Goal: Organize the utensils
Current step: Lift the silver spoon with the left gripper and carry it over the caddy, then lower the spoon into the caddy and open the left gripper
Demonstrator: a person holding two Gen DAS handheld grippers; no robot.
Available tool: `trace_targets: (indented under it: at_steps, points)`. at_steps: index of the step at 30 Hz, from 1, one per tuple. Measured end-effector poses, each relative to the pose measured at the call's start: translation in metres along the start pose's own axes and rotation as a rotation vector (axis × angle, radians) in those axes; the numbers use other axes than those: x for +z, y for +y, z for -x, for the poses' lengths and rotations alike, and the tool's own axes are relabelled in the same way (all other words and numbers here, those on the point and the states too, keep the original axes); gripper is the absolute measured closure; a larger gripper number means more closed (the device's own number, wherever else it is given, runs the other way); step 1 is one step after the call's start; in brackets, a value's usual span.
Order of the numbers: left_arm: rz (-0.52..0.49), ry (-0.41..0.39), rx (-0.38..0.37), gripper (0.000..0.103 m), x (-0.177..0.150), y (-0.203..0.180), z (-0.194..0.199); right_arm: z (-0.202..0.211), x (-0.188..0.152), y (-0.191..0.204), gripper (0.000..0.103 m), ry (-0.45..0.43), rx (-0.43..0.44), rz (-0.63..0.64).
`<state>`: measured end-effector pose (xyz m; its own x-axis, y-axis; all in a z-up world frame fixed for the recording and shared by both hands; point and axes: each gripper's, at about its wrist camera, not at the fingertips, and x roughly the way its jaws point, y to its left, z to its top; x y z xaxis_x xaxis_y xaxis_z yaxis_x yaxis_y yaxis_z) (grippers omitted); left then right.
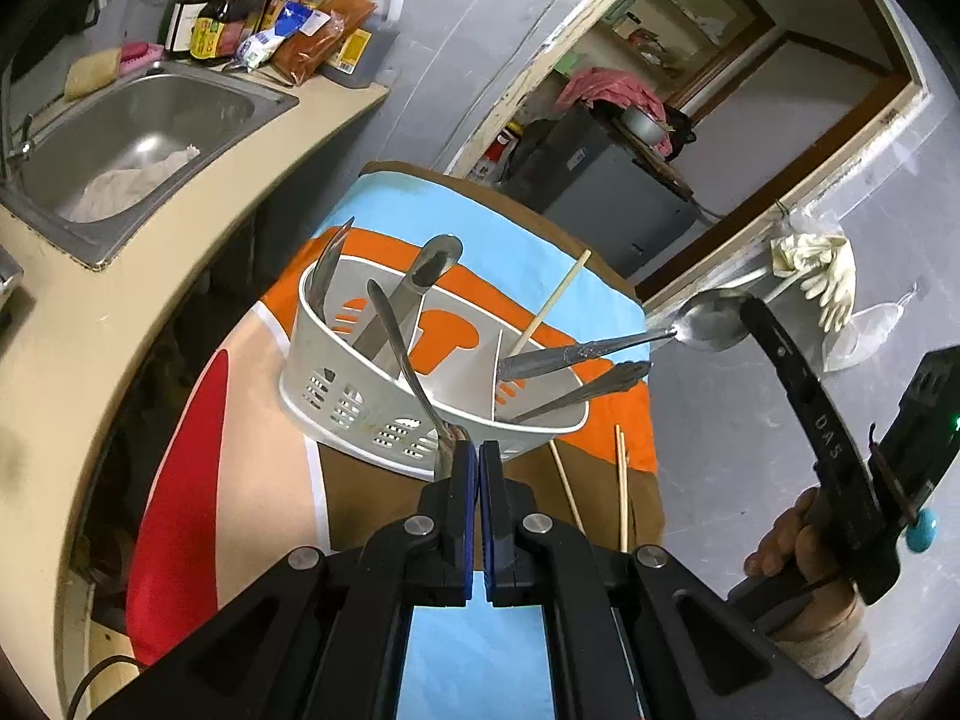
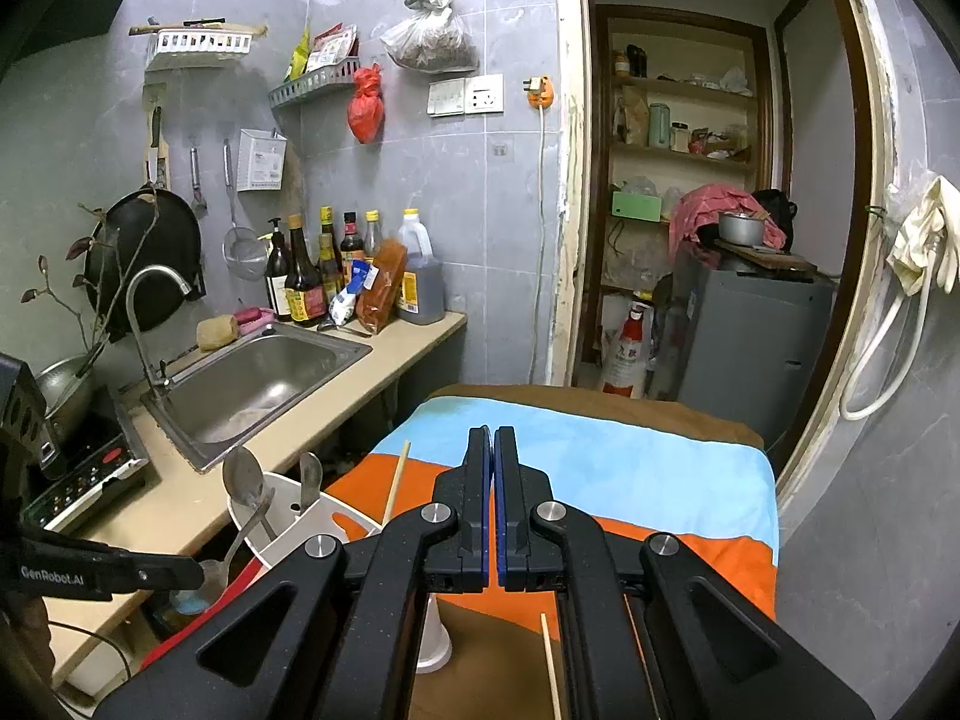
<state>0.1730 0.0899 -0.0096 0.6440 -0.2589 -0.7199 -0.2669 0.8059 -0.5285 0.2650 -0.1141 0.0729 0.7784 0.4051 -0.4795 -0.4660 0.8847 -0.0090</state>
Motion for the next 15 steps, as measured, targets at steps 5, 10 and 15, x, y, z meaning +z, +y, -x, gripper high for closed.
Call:
trace_targets:
  at_steps: [5,10,15]
  points:
    - [0.012,0.024,0.008,0.101,0.006,0.002,-0.004,-0.003,0.002,0.003,0.101,0.009,-0.022,0.025]
    - [0.04,0.053,-0.01,0.101,0.011,0.005,-0.008,-0.004,0.002,0.008,0.101,0.026,-0.029,0.051]
    - [0.057,0.058,-0.008,0.101,0.018,0.008,-0.011,-0.008,0.003,0.011,0.101,0.043,-0.024,0.046]
